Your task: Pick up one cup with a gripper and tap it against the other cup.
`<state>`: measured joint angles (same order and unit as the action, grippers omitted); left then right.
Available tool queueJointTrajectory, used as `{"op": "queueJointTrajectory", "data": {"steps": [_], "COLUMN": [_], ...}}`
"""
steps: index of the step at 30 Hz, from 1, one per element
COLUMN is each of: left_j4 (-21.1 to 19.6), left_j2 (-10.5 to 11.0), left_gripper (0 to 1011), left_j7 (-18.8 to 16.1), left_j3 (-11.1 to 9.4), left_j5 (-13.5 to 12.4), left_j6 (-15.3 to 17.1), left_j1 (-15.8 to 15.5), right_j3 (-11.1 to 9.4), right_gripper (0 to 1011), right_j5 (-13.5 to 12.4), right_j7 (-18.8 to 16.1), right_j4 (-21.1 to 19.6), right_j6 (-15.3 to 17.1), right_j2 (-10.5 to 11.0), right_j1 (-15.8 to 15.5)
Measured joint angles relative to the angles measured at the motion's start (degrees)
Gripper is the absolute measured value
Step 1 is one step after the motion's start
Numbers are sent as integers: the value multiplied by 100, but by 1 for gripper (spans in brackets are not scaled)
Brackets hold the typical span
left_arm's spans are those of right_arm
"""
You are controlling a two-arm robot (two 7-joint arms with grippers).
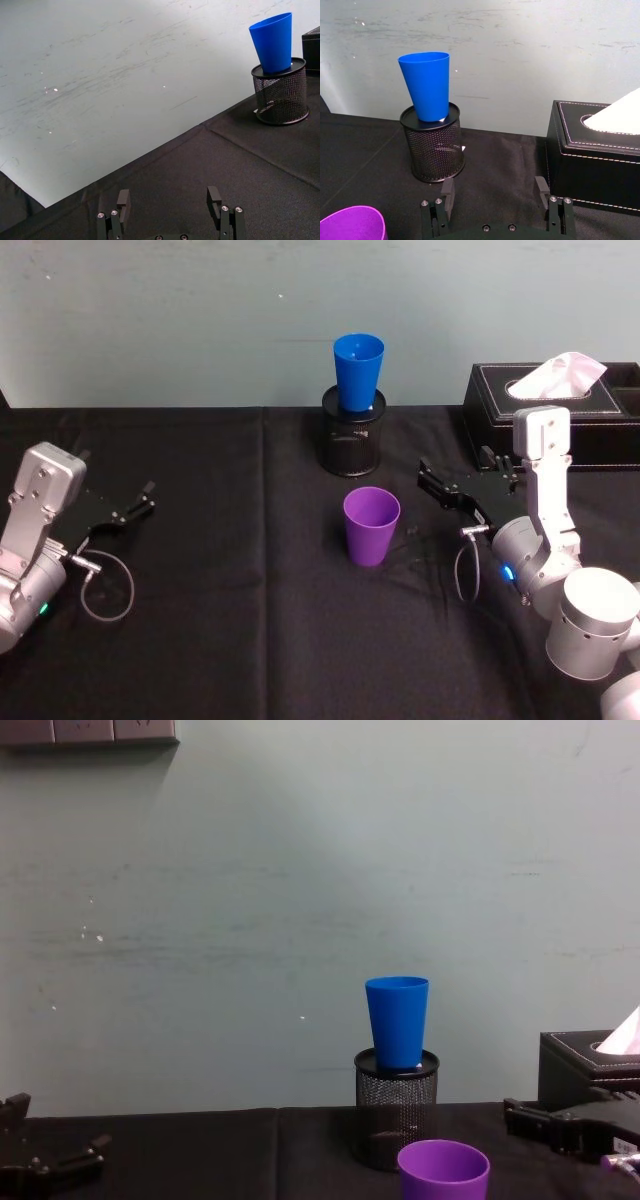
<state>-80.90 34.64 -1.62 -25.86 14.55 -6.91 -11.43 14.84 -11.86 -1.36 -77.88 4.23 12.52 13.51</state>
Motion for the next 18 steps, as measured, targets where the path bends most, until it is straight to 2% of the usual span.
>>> {"op": "queueJointTrajectory", "data": {"steps": [18], "left_j4": [0], "left_j2": [0], "left_gripper": [1000], "left_j7": [0], "left_j3": [0], "left_j5": [0], "left_j6": [0], "left_j1": [0], "right_j3": [0], "right_gripper": [1000], "right_j5": [0], "right_j7": [3], "right_j4": [1], "right_j6": [0], "right_j2": [0], "right_j1": [0]}}
